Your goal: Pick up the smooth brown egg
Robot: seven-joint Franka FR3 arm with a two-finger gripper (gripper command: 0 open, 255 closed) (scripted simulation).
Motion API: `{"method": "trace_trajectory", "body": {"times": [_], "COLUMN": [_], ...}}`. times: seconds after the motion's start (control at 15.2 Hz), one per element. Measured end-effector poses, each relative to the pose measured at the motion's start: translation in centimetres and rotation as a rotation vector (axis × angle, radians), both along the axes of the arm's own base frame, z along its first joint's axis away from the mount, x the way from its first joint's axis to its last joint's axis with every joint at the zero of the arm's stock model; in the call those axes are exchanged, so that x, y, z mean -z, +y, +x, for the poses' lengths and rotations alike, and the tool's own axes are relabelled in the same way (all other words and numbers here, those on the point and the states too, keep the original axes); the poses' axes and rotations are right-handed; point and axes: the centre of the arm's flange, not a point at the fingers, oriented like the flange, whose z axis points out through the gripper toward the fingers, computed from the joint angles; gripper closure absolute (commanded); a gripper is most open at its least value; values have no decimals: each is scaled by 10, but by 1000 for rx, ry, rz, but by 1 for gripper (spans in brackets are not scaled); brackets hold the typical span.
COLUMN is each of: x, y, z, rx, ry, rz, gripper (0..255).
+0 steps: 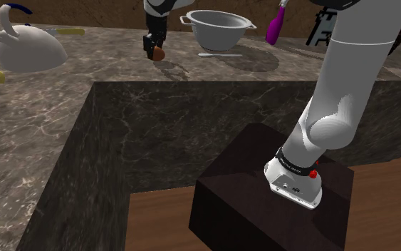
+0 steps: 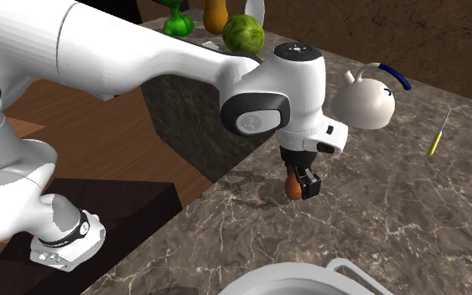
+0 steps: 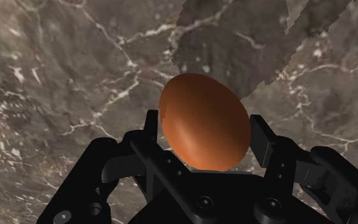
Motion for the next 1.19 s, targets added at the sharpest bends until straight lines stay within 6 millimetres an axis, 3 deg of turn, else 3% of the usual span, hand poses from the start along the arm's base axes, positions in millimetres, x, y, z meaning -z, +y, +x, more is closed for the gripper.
{"method": "trace_trajectory", "body": {"times": [0.26,1.19], "x": [-6,-75], "y": [0,1], "z": [0,0], "rx": [0,0], "ry": [1,2], "rz": [0,0], "gripper": [255,255]}}
